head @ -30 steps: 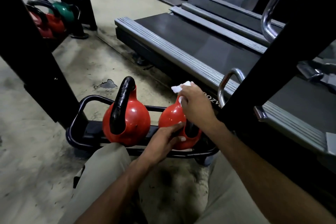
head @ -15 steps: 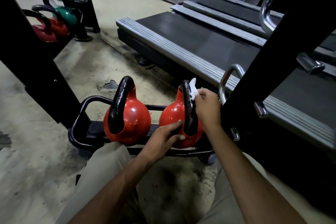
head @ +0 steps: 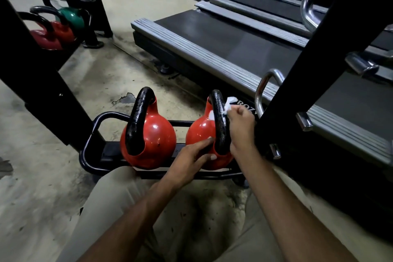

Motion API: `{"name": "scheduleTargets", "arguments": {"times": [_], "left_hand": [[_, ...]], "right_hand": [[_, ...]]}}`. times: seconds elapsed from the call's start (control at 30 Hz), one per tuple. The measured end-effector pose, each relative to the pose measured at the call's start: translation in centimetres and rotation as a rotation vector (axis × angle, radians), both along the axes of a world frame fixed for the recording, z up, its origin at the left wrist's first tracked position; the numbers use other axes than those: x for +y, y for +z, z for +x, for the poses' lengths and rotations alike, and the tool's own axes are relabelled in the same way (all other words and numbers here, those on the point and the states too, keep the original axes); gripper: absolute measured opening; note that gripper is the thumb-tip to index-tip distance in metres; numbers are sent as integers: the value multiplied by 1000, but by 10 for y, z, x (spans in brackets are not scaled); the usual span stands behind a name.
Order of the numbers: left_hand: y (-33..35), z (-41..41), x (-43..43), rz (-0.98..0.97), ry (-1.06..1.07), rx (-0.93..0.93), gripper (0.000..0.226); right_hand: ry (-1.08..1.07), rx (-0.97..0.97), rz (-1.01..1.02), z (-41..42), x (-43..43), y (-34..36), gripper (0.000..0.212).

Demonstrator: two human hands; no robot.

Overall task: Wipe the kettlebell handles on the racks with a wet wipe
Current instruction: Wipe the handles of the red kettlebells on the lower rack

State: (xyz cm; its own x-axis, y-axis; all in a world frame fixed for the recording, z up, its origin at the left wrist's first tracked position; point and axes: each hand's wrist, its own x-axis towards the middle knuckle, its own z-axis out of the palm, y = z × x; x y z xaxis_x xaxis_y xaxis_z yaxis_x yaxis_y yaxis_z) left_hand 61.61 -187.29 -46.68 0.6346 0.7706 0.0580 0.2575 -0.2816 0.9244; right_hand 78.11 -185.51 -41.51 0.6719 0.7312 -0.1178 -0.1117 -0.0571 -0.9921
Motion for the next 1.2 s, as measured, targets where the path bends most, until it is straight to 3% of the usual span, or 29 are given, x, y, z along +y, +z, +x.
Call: {"name": "scheduleTargets", "arguments": {"times": [0.07, 0.13, 0.17, 0.27, 0.37, 0.43, 0.5, 0.6, 0.77, 0.83, 0.97, 1.03, 1.2], "left_hand": [[1, 0, 1, 1, 11, 5, 53], [3, -1, 1, 6, 14, 12, 53], [4, -1, 0, 1, 12, 12, 52], [5, -1, 0, -27, 17, 17, 54], [8, 0, -4, -31, 4, -13, 54], [8, 0, -5, -35, -2, -38, 46], [7, 0, -5, -10, -3, -45, 39], [5, 0, -2, 38, -1, -70, 30], [5, -2, -3, 31, -9, -114, 47], [2, -1, -1, 27, -2, -97, 52], [-3, 1, 0, 27, 17, -82, 49], [-2, 1, -1, 29, 17, -80, 51], [-4, 2, 2, 19, 17, -58, 57]], "right_hand": [[32, -592, 62, -6, -20, -4, 10], [179, -1025, 95, -2, -20, 8, 22], [318, -1223, 38, 2, -12, 19, 26], [787, -1859, -391, 4, 21, 56, 22], [1105, -2221, -599, -15, 20, 77, 20], [1210, -2319, -508, -18, 3, 75, 22], [1101, -2328, -288, -7, -15, 63, 29], [731, -2030, -29, 13, -43, 36, 34], [195, -969, -75, -15, -73, 6, 36], [116, -631, -87, -14, -50, 11, 26], [301, 465, -113, 10, 4, 31, 39], [338, 610, -172, 14, 7, 33, 42], [246, 457, -88, 3, -19, 16, 32]]}}
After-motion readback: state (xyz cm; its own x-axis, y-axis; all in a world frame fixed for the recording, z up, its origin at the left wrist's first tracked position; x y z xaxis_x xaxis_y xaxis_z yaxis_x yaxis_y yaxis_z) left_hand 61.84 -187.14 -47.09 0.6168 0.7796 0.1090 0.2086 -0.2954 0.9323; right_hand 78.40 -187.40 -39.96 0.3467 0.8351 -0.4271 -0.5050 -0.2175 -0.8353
